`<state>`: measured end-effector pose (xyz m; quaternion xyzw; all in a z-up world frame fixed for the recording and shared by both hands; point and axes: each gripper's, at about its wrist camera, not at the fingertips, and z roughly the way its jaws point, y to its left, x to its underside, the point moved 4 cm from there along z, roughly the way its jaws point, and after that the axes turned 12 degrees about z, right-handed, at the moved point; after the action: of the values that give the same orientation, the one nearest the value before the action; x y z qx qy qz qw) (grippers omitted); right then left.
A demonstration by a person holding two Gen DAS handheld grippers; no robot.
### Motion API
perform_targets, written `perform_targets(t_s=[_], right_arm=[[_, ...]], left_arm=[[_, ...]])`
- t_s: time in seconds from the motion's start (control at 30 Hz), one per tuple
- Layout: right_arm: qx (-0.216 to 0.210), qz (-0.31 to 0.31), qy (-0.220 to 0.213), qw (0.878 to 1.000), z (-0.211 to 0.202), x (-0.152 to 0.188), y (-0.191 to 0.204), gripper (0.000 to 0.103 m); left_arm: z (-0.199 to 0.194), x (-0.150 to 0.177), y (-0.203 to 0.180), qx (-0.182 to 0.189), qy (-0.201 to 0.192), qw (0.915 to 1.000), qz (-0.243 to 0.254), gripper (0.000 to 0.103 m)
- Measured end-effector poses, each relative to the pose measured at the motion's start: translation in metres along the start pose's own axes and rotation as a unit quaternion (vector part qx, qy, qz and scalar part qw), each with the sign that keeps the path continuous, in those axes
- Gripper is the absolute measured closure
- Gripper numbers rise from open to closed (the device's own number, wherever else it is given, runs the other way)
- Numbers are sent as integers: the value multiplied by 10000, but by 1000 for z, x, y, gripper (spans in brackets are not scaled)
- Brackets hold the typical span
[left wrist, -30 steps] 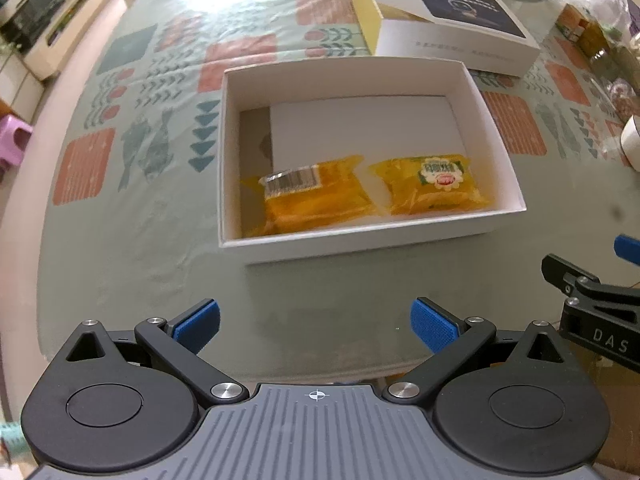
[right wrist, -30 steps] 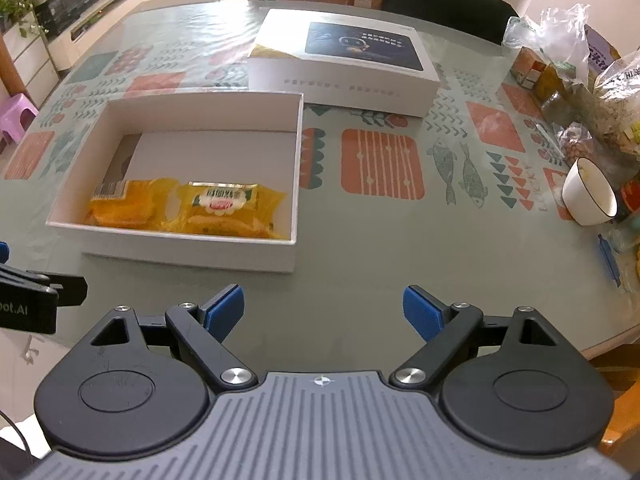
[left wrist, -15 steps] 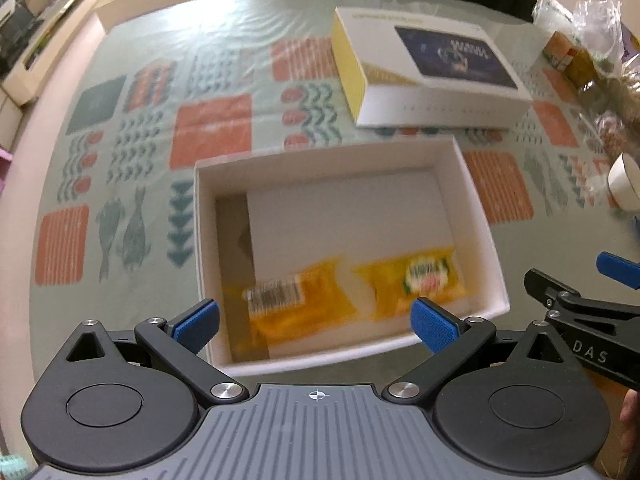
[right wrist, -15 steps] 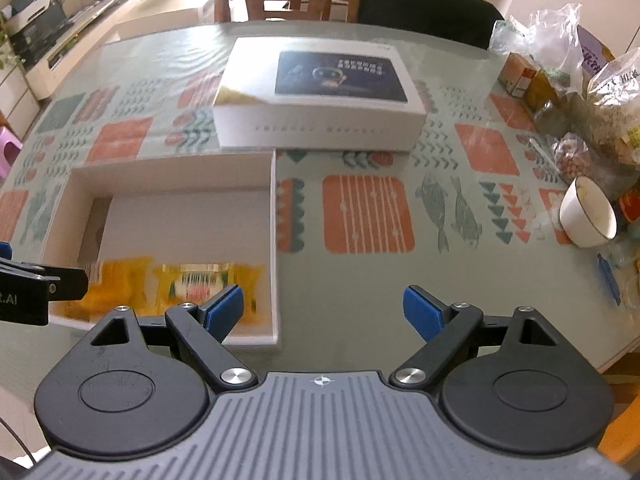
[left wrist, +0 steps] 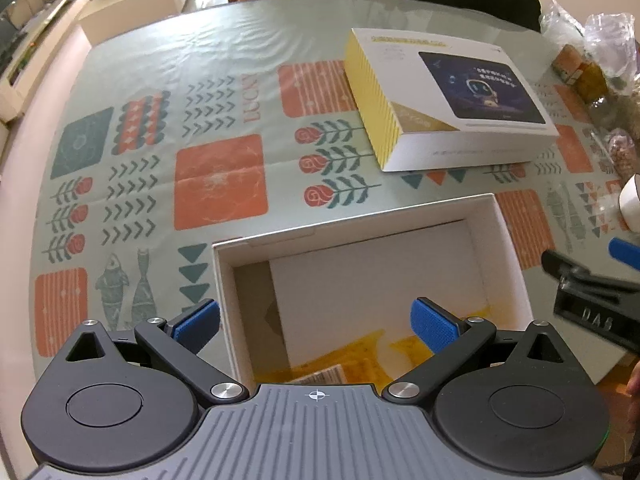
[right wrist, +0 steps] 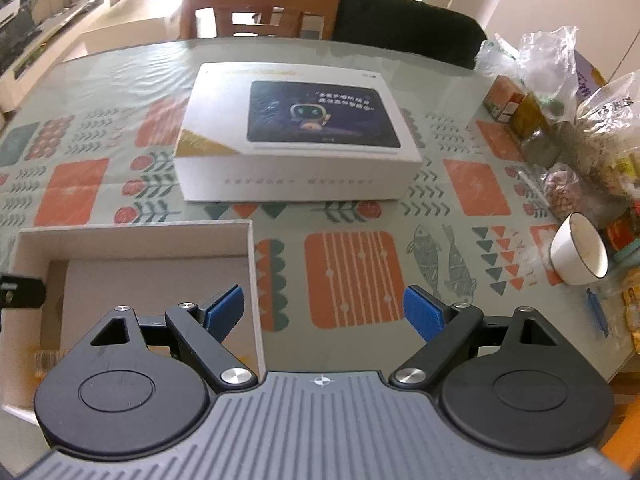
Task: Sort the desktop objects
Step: 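Move both tools toward the white tablet box from its two ends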
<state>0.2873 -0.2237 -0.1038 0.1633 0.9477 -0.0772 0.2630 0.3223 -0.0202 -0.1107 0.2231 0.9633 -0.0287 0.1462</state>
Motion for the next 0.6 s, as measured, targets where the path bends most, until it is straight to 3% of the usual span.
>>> perform_targets(t_s=[0.3,0.6], right_arm=[[220,-67,-188,9996,4,-18,3,0],[96,-83,-140,9998,20,-44,-14,0]], left_arm=[[9,-12,6,83,87,9999,63,0],[16,-43,-5,-122,90,9999,-79,0]])
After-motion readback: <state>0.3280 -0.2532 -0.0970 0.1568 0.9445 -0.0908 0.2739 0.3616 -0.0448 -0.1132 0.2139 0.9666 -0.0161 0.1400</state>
